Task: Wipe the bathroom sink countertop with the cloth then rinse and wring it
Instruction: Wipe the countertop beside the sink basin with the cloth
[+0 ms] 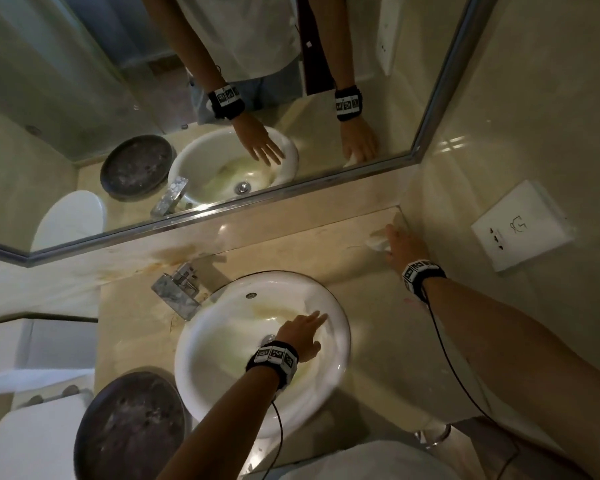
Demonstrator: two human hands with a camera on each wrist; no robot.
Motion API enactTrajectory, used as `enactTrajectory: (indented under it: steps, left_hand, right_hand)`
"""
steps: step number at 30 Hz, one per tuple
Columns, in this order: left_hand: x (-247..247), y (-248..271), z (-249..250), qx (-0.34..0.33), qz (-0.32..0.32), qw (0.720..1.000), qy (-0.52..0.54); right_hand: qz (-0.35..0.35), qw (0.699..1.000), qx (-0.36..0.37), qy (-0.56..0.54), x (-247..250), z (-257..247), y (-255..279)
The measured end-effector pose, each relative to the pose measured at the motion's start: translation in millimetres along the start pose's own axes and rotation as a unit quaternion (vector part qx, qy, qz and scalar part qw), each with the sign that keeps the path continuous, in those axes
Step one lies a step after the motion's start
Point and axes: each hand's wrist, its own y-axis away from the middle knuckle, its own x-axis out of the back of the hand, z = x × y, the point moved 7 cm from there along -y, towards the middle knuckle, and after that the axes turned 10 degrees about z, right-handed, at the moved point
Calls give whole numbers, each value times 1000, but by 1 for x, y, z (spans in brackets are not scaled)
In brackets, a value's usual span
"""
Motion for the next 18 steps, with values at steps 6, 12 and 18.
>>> enactTrajectory:
  steps: [6,12,18]
  left_hand:
    - [-18,11,12,10,-3,1000,7]
    - [-37,30,10,17,-19,1000,7]
    - [-48,51,23,2,-25,1000,0]
  right_hand:
    - [-40,985,-67,-154,-29,34,41]
    - [-62,976,-36,-205,-29,24,68]
    - [-116,978,5,-171,-35,10,102]
